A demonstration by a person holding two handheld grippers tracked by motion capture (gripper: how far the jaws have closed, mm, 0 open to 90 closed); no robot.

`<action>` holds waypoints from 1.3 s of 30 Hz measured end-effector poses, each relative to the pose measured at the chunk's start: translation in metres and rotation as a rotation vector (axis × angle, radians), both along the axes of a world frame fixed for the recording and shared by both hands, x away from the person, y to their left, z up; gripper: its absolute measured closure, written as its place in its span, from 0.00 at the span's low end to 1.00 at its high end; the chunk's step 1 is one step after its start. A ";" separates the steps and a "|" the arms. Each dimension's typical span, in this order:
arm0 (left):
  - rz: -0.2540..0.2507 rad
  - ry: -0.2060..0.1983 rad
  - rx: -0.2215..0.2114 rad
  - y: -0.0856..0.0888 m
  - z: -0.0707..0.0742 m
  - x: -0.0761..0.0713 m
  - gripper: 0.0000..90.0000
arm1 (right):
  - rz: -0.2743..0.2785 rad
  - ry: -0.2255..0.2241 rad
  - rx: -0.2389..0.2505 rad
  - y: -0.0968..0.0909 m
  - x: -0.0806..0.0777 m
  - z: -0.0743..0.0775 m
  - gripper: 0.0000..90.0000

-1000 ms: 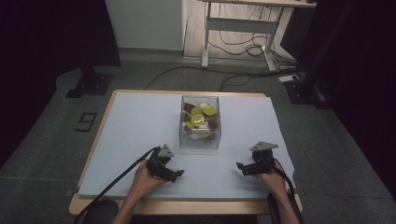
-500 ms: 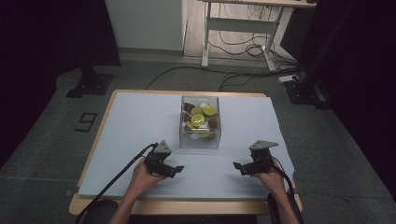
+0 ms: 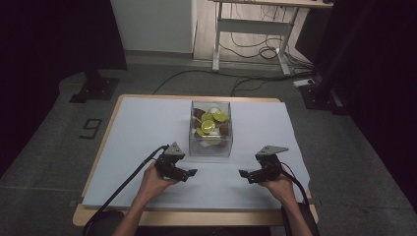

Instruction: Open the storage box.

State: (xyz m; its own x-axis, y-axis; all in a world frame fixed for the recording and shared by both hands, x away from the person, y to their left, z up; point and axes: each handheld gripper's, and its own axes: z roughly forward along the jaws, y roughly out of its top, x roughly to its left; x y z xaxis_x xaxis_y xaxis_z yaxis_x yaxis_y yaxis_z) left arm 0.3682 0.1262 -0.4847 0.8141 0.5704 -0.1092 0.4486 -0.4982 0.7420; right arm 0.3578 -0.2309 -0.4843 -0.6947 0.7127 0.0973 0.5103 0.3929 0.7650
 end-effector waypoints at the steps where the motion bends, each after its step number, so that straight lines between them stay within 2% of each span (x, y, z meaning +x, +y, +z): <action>1: 0.001 0.001 -0.006 0.000 0.001 0.001 0.19 | 0.007 0.000 0.006 0.001 0.001 0.001 0.02; 6: -0.003 -0.008 -0.004 -0.004 0.005 0.007 0.20 | 0.030 -0.016 0.007 0.009 0.002 0.005 0.03; 9: -0.012 -0.010 -0.013 -0.007 0.007 0.010 0.22 | 0.038 -0.024 0.009 0.013 0.004 0.008 0.08; 12: -0.017 -0.017 -0.005 -0.011 0.008 0.012 0.23 | 0.048 -0.033 0.002 0.017 0.006 0.011 0.16; 13: -0.017 -0.021 -0.001 -0.012 0.009 0.013 0.23 | 0.053 -0.036 0.003 0.018 0.006 0.011 0.15; 19: -0.014 -0.037 0.000 -0.015 0.013 0.016 0.28 | 0.052 -0.041 -0.015 0.026 0.010 0.014 0.19; 24: -0.019 -0.045 0.009 -0.019 0.018 0.021 0.31 | 0.048 -0.036 0.011 0.031 0.014 0.016 0.26; 26: -0.017 -0.046 0.001 -0.020 0.019 0.022 0.32 | 0.047 -0.041 0.009 0.034 0.015 0.018 0.28; 33: -0.016 -0.064 0.019 -0.025 0.021 0.026 0.37 | 0.059 -0.055 0.008 0.042 0.018 0.020 0.37; 39: 0.003 -0.073 0.005 -0.027 0.022 0.031 0.44 | 0.066 -0.064 -0.019 0.052 0.021 0.021 0.44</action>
State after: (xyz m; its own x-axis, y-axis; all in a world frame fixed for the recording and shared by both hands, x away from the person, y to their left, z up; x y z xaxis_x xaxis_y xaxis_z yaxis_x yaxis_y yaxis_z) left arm 0.3992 0.0990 -0.4625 0.8182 0.5730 -0.0466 0.3949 -0.5012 0.7699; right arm 0.3785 -0.1791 -0.4629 -0.7444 0.6667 0.0380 0.4333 0.4389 0.7871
